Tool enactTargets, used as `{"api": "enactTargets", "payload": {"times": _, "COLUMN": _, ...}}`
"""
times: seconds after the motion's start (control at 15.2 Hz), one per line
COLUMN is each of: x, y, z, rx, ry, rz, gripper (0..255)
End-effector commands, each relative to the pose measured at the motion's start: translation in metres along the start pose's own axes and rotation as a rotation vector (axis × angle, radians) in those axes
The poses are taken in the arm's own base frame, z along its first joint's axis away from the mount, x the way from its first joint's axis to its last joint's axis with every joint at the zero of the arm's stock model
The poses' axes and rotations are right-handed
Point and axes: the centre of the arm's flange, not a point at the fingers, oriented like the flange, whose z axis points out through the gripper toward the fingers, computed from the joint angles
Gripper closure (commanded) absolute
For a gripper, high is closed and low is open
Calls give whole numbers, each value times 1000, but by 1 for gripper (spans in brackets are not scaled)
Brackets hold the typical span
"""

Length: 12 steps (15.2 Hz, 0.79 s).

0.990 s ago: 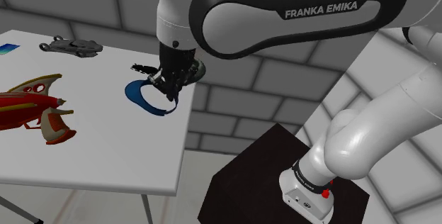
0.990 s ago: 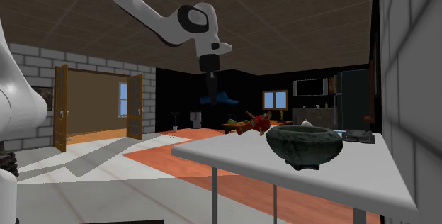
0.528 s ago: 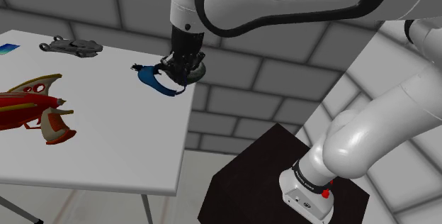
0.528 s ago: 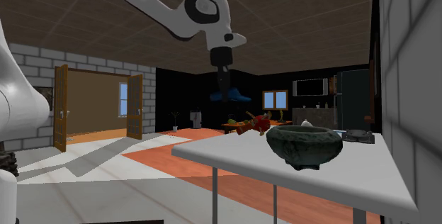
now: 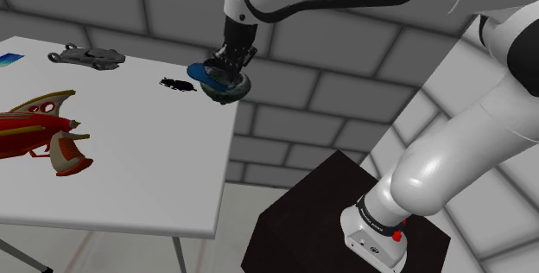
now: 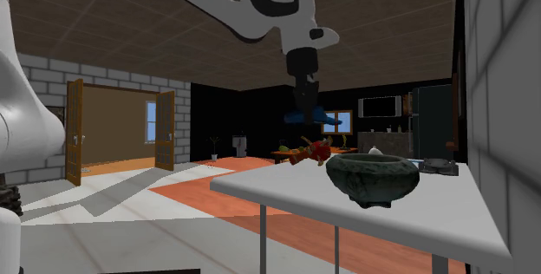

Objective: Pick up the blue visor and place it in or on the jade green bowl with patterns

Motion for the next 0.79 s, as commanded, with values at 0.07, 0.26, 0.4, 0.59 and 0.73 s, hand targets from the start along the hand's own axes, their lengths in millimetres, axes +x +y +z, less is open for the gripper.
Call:
{"api": "enactTargets", "payload": {"times": 0.07, "x": 22, "y": 30, "z": 1, "rx": 0, "ry": 0, "rz": -1, "gripper": 255}}
{"api": "enactTargets", "payload": {"times": 0.26, "x": 45, "y": 62, "z": 3, "rx": 0, "ry": 0, "rz": -1, "gripper": 255}}
{"api": "enactTargets", "payload": {"times": 0.4, "x": 61, "y": 83, "z": 4, "rx": 0, "ry": 0, "rz": -1, "gripper": 255}}
{"api": "enactTargets", "payload": {"times": 0.59, "x": 85, "y": 116, "z": 6, "rx": 0, "ry": 0, "rz": -1, "gripper": 255}}
{"api": "enactTargets", "payload": {"times": 0.73, "x": 83, "y": 116, "z": 17, "rx": 0, "ry": 0, "rz": -1, "gripper": 255}}
